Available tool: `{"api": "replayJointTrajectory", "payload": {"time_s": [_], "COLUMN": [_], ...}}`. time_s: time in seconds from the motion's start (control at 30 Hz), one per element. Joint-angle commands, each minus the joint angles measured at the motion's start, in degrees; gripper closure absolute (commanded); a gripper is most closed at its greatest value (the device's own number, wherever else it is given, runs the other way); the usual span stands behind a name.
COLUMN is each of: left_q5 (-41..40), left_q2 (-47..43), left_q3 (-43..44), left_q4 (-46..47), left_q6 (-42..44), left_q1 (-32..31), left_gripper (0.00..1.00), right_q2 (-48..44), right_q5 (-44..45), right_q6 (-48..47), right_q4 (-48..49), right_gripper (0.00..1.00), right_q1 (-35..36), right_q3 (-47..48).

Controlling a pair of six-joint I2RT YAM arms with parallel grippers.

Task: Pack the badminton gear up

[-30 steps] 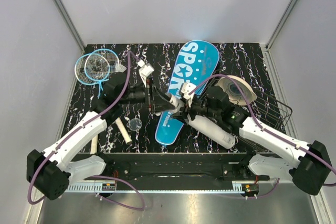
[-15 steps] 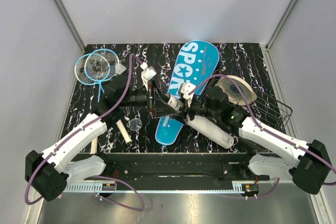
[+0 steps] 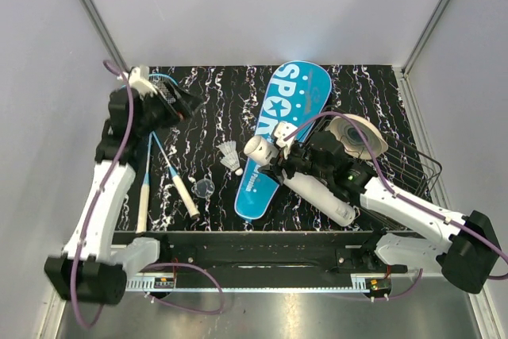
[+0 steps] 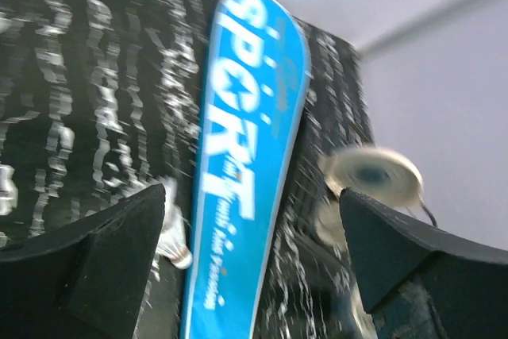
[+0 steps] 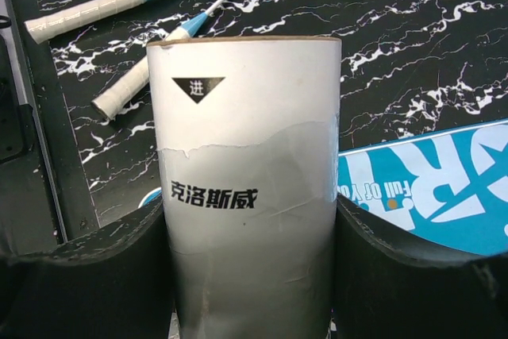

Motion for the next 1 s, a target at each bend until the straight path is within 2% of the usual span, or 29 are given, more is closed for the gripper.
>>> {"api": "replayJointTrajectory", "payload": {"time_s": [0.0, 0.03, 0.07, 0.1, 0.13, 0.17, 0.2, 0.23, 0.33, 0.4, 0.43, 0.53, 0.73, 0.97], "left_q5": [-17.5, -20.8, -24.2, -30.1, -33.2, -35.7, -40.0, -41.2, -38.9, -38.5, -37.9, -38.1, -35.0, -31.7], "left_q2": [16.0, 19.9, 27.5, 31.7, 35.8, 43.9, 47.7, 54.3, 64.7, 68.0, 70.4, 74.4, 77.4, 79.3], "left_q3": [15.1, 18.4, 22.1, 29.9, 34.2, 38.5, 46.4, 49.7, 59.7, 63.2, 64.0, 66.6, 65.6, 65.7], "left_q4": [-10.6, -14.5, -16.4, -20.8, -23.5, -25.8, -29.1, -29.8, -29.7, -28.0, -27.4, -26.5, -26.5, -26.8], "left_q6": [2.4, 3.8, 6.6, 7.9, 8.9, 10.3, 11.3, 11.9, 19.5, 22.9, 26.4, 29.3, 28.3, 26.8], "left_q1": [3.8, 3.8, 3.7, 3.7, 3.8, 3.8, 3.8, 4.0, 4.4, 4.4, 4.5, 4.6, 5.1, 5.1], "left_gripper": [0.07, 0.07, 0.07, 0.07, 0.07, 0.07, 0.07, 0.07, 0.09, 0.07, 0.05, 0.03, 0.03, 0.1], "right_q2": [1.0, 1.0, 0.9, 0.9, 0.7, 0.3, 0.0, -0.2, -1.0, -1.5, -1.8, -2.8, -1.8, -1.4], "right_q5": [0.8, 0.9, 0.8, 0.8, 0.6, 0.5, 0.5, 0.4, 0.1, -0.1, -0.3, -0.5, 0.3, -0.7], "right_q6": [1.7, 1.8, 2.0, 2.1, 2.2, 2.2, 2.3, 2.4, 2.5, 2.7, 2.8, 2.9, 2.0, 2.7], "right_q4": [4.2, 4.3, 4.4, 4.6, 4.6, 4.7, 4.9, 5.1, 5.2, 4.6, 4.2, 4.3, 4.6, 5.2], "right_gripper": [0.72, 0.72, 0.71, 0.71, 0.71, 0.71, 0.71, 0.71, 0.71, 0.71, 0.71, 0.71, 0.71, 0.71], "right_q1": [0.3, 0.3, 0.3, 0.3, 0.3, 0.3, 0.3, 0.3, 0.3, 0.3, 0.2, 0.3, 0.3, 0.3], "right_q3": [-0.5, -0.4, -0.4, -0.5, -0.6, -0.7, -1.1, -1.3, -1.7, -1.7, -1.7, -2.3, -2.3, -2.0]}}
